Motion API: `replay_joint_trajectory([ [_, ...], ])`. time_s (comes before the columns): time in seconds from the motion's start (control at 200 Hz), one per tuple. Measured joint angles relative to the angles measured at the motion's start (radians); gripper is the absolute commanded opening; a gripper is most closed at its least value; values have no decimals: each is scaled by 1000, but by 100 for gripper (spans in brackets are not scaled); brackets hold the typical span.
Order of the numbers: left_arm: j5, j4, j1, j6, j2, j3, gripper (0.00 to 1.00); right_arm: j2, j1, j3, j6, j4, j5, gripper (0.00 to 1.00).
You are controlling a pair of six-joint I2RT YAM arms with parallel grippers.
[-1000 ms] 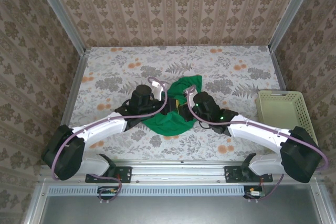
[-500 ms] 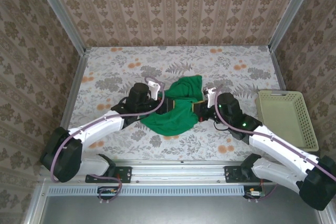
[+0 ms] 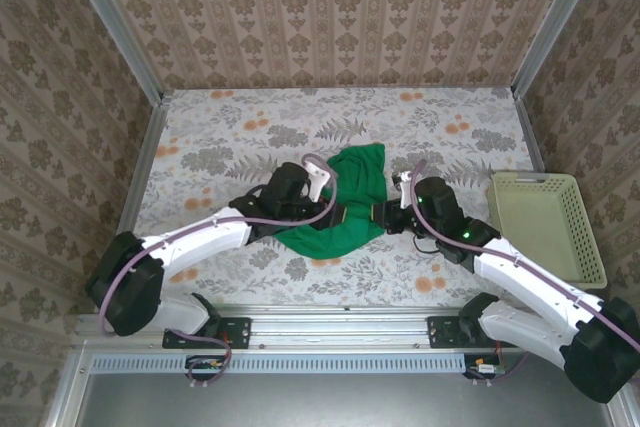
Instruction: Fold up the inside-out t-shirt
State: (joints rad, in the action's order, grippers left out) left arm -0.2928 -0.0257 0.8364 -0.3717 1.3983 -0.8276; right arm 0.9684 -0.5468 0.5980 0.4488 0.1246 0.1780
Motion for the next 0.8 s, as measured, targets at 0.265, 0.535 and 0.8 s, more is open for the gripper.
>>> replay_joint_trajectory([
  [0.265, 40, -42, 40, 26, 58, -31, 46, 10, 13, -2, -16, 60, -25, 41],
  [0.535, 168, -77, 37, 28, 58, -32, 57, 31, -118, -42, -22, 112, -93, 60],
  [0.8, 231, -119, -60, -7, 85, -32, 61, 281, -132, -27, -5, 104, -174, 47],
])
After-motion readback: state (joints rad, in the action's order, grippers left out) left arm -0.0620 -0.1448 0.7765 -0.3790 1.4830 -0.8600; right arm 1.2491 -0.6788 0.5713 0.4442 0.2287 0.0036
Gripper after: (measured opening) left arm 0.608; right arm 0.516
